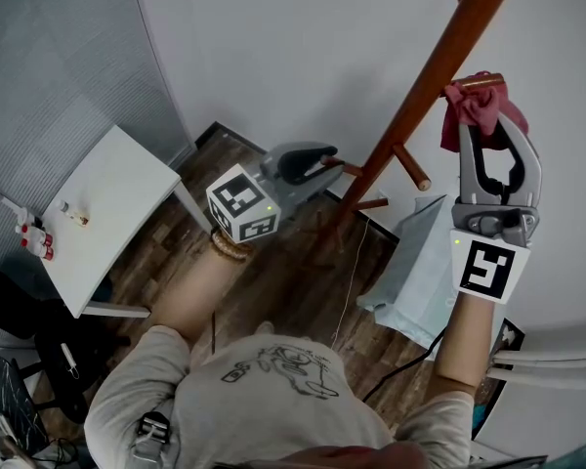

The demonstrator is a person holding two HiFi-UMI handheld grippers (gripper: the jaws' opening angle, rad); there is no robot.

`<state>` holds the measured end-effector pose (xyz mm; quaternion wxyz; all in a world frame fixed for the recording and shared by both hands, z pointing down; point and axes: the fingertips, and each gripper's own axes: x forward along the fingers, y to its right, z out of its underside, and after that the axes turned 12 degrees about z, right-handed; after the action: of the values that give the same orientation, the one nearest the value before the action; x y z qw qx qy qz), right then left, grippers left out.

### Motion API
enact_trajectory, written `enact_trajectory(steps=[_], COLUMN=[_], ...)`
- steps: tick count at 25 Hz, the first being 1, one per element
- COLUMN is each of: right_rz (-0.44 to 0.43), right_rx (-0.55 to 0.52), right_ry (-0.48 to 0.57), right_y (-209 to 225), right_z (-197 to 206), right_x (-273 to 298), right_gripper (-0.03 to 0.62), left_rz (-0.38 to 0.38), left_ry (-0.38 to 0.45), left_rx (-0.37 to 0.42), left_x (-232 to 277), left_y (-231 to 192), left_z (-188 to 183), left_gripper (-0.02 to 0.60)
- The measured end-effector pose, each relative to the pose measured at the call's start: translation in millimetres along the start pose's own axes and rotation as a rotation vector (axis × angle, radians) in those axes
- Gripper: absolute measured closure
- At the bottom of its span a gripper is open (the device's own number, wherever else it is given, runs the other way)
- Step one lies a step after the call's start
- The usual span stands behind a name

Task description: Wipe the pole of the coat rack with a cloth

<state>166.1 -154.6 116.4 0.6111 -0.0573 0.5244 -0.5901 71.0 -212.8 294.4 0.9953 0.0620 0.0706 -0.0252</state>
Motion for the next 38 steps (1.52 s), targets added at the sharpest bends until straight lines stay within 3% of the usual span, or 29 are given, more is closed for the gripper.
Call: enact_trajectory(steps=[8, 13, 17, 22, 30, 38], right_rz=[0.034, 0.126, 0.151, 0.106, 0.044, 0.021], right_rx=[0.023, -0.024, -0.035, -0.036, 0.046, -0.022], right_ry=[-0.055, -0.034, -0.025, -0.038, -0.078, -0.206], right_y=[10, 27, 45, 16, -43, -98], right_z=[4, -11, -37, -52, -64, -16], right_x=[3, -1, -38, -64, -91, -67], right_gripper=[0.49, 0.49, 0.49, 0.49, 0.49, 0.491], left_rz=[-0.034, -0.057, -0.069, -0.1, -0.127, -0.144], left_ry=[-0.032, -0.006, 0.012, 0.017, 0.019, 0.019], left_rx=[0.082, 0.065, 0.051, 0.037, 0.016, 0.007], left_x=[1, -9, -2, -1, -1, 7], left_y=[24, 5, 18, 19, 17, 15], left_z=[0, 11, 2, 1, 2, 0], left_gripper=[0.499, 0.499, 0.499, 0.499, 0.499, 0.5])
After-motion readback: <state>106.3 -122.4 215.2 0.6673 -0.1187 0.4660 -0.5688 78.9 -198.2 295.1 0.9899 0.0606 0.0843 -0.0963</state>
